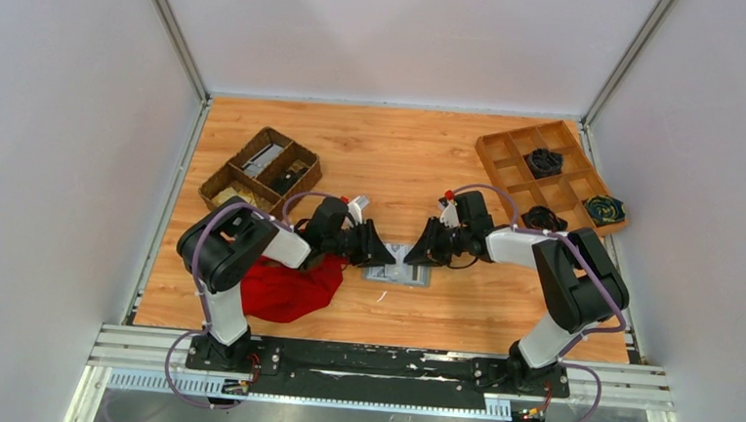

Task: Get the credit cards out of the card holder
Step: Remove the credit card from the card holder.

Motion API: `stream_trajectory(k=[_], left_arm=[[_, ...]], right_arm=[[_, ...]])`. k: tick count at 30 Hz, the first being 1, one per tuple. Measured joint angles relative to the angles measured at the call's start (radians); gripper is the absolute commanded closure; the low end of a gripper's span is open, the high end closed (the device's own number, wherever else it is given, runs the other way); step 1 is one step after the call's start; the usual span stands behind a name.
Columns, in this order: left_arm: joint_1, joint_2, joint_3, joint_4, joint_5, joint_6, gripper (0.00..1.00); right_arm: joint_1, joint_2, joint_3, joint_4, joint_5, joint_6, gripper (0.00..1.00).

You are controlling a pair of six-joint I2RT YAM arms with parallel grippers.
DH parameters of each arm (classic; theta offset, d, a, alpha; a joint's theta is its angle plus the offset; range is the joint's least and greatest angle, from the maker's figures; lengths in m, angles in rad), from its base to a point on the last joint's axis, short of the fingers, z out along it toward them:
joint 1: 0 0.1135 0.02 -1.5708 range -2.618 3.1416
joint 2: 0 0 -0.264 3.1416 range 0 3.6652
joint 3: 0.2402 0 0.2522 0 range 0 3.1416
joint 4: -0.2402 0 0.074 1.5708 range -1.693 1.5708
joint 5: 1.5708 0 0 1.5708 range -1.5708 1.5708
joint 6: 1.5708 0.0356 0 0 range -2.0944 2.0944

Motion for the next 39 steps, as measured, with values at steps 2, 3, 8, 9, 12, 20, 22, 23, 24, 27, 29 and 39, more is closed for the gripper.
stream_trajectory(k=[2, 3, 8, 9, 12, 20, 22, 23, 24, 27, 29, 39], left_arm=[[0.0, 0.0, -0.012, 0.025, 0.0, -0.012, 0.71], [0.0, 0.001, -0.02, 0.04, 0.0, -0.018, 0.76], [0.011, 0.052, -0.063, 0.181, 0.023, -0.087, 0.91], [0.016, 0.069, -0.069, 0.221, 0.033, -0.109, 0.91], [0.028, 0.142, -0.097, 0.386, 0.067, -0.192, 0.92], [0.033, 0.224, -0.18, 0.653, 0.066, -0.31, 0.71], [0.033, 0.222, -0.198, 0.677, 0.063, -0.316, 0.7], [0.033, 0.219, -0.204, 0.683, 0.061, -0.316, 0.71], [0.033, 0.218, -0.206, 0.686, 0.06, -0.316, 0.71], [0.034, 0.218, -0.211, 0.694, 0.059, -0.316, 0.73], [0.034, 0.218, -0.211, 0.694, 0.059, -0.317, 0.79], [0.035, 0.218, -0.207, 0.705, 0.056, -0.333, 1.0]], right_arm=[[0.0, 0.0, 0.0, 0.001, 0.0, 0.0, 0.78], [0.0, 0.0, 0.0, 0.001, 0.0, 0.001, 0.78], [0.0, 0.0, -0.001, 0.002, 0.0, 0.001, 0.78], [0.0, 0.0, -0.001, 0.002, 0.0, 0.001, 0.78], [0.0, 0.0, -0.001, 0.002, 0.0, 0.001, 0.78], [0.0, 0.002, -0.001, 0.002, 0.0, 0.001, 0.78], [0.0, 0.004, -0.001, 0.003, -0.002, 0.002, 0.78], [0.0, 0.006, -0.001, 0.005, -0.005, 0.002, 0.79], [0.0, 0.006, -0.001, 0.006, -0.006, 0.002, 0.78], [0.0, 0.008, -0.001, 0.007, -0.009, 0.002, 0.79], [0.0, 0.01, -0.001, 0.008, -0.011, 0.003, 0.79], [0.0, 0.012, -0.001, 0.01, -0.013, 0.003, 0.79]])
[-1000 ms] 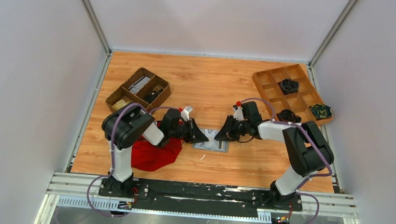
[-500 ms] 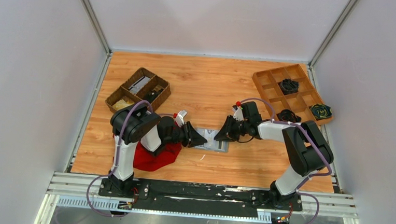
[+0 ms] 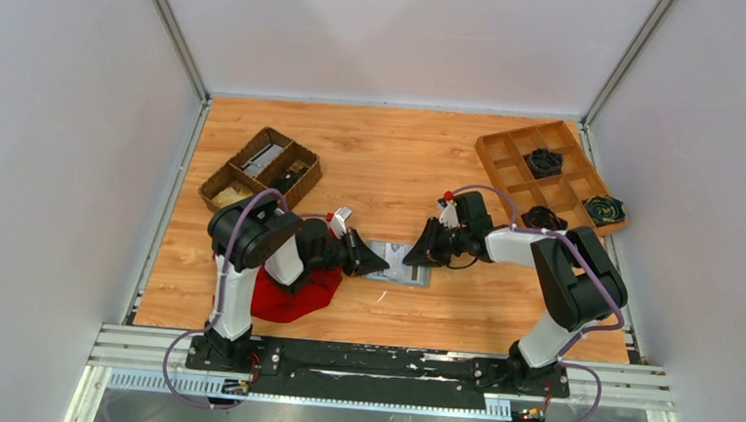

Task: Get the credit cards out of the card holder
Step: Remove the credit card from the card holder.

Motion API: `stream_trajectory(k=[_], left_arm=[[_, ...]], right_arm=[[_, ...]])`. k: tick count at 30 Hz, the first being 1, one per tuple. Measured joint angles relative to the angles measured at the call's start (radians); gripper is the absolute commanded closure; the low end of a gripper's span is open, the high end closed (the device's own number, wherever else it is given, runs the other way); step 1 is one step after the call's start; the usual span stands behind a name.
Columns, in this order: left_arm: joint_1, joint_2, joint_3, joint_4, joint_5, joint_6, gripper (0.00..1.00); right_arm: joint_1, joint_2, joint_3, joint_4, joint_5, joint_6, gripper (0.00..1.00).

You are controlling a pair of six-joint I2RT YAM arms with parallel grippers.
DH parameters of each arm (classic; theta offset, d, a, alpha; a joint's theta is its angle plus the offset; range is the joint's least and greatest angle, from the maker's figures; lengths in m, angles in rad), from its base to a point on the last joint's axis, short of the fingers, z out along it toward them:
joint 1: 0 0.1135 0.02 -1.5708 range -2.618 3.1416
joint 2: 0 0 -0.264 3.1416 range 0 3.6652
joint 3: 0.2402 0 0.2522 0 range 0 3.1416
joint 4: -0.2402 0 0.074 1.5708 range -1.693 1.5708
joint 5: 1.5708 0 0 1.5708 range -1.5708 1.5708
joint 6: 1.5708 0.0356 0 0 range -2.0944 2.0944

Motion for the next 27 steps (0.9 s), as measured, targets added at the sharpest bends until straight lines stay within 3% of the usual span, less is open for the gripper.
stream_trajectory(k=[20, 27], left_arm=[[0.072, -0.191, -0.008, -0.31, 0.008, 0.171, 1.0], [0.091, -0.324, -0.008, -0.515, -0.001, 0.285, 1.0]], right_arm=[[-0.009, 0.02, -0.006, 0.02, -0.032, 0.001, 0.8], [-0.029, 0.012, -0.018, 0.021, -0.046, -0.001, 0.8]])
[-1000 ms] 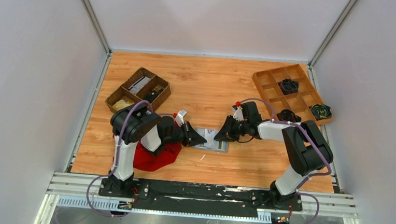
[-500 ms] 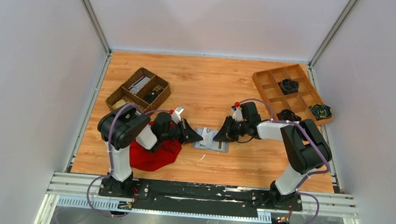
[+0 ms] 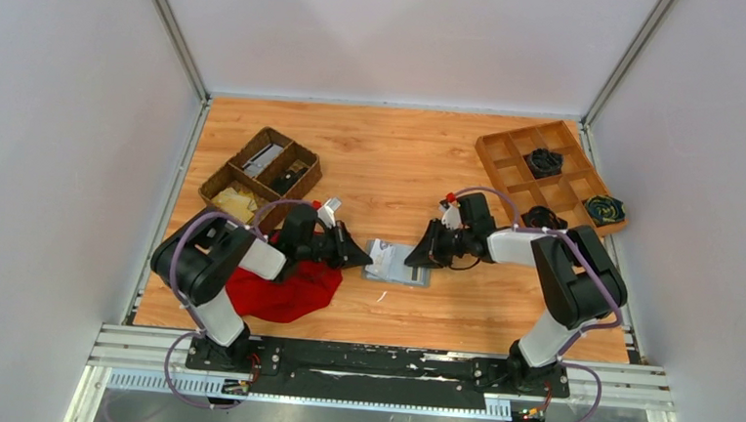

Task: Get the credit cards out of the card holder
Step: Remove the credit card from the card holder, then place the credit card in the storage box.

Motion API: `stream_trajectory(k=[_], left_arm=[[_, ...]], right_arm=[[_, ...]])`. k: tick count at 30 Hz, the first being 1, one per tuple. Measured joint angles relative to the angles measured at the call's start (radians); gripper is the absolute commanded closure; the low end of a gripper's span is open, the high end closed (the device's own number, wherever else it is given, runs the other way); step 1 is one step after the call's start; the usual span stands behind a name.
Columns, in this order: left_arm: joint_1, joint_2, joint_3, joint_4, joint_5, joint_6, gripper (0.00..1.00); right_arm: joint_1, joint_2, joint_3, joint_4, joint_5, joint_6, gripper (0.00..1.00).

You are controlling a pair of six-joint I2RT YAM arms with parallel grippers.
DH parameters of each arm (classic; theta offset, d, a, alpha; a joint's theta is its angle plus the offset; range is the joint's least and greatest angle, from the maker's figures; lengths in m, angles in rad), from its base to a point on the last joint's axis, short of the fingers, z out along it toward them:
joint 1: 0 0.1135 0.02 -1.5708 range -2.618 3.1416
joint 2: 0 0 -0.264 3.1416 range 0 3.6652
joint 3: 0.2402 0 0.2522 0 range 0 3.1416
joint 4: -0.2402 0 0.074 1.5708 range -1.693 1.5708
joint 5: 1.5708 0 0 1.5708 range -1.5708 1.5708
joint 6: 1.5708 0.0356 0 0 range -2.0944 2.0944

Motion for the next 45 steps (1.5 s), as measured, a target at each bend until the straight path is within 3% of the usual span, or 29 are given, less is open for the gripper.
stream_trajectory(k=[9, 15, 18, 22, 28, 35, 45], left_arm=[[0.01, -0.204, 0.033, -0.292, -0.039, 0.123, 1.0], [0.037, -0.34, 0.147, -0.494, -0.057, 0.186, 1.0], [0.058, -0.388, 0.285, -0.698, -0.075, 0.268, 1.0], [0.103, -0.391, 0.579, -1.036, -0.133, 0.452, 1.0], [0.257, -0.325, 0.886, -1.349, -0.111, 0.705, 1.0], [0.368, -0.178, 1.016, -1.521, -0.14, 0.909, 1.0], [0.462, -0.167, 1.12, -1.576, -0.149, 1.164, 1.0]], right_arm=[[-0.004, -0.055, -0.001, -0.074, 0.042, -0.031, 0.76], [-0.009, -0.114, 0.022, -0.19, 0.098, -0.076, 0.64], [-0.011, -0.14, 0.048, -0.249, 0.127, -0.103, 0.57], [-0.011, -0.159, 0.117, -0.334, 0.163, -0.142, 0.51], [-0.026, -0.17, 0.238, -0.445, 0.243, -0.2, 0.48], [-0.131, -0.139, 0.32, -0.556, 0.33, -0.232, 0.48], [-0.177, -0.01, 0.495, -0.755, 0.477, -0.299, 0.48]])
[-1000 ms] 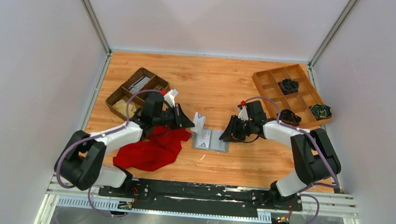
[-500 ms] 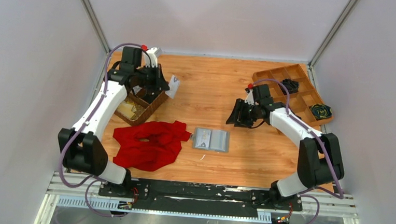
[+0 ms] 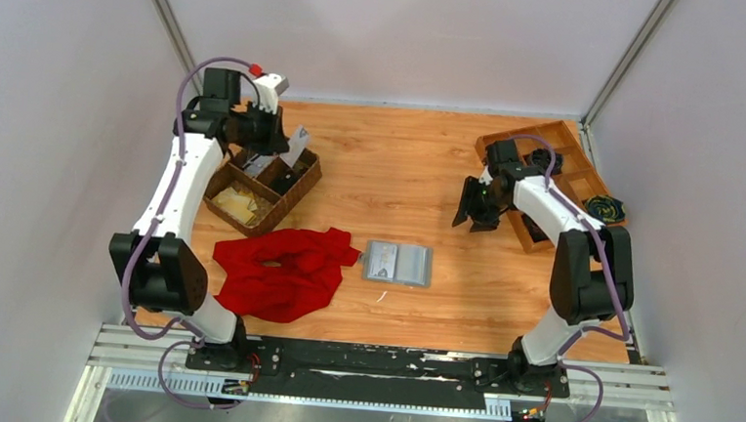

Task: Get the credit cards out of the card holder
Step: Place the credit card in the storage box.

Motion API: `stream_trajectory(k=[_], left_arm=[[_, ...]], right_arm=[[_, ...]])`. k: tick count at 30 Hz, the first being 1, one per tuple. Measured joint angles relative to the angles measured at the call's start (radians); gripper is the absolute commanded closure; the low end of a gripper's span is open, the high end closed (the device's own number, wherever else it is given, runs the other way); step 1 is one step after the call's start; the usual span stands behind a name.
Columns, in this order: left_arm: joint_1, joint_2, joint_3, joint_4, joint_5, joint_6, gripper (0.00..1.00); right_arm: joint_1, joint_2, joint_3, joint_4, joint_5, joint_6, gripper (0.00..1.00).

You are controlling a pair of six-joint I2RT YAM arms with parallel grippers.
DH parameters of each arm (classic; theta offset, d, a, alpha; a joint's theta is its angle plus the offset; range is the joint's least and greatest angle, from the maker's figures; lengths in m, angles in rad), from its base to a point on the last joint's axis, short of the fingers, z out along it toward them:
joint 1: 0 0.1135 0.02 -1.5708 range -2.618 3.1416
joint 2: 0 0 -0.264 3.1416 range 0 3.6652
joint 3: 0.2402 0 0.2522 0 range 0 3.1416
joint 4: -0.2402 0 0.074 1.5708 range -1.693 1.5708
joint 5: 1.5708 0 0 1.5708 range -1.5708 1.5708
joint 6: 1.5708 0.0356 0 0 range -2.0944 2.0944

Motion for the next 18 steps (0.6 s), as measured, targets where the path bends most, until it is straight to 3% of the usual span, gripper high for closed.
stream_trajectory(k=[9, 18], left_arm=[[0.217, 0.148, 0.126, -0.02, 0.15, 0.042, 1.0], [0.24, 0.325, 0.151, -0.042, 0.13, 0.095, 1.0]], right_arm=[[-0.034, 0.105, 0.126, -0.064, 0.027, -0.035, 0.48], [-0.05, 0.138, 0.18, -0.092, 0.027, -0.042, 0.48]])
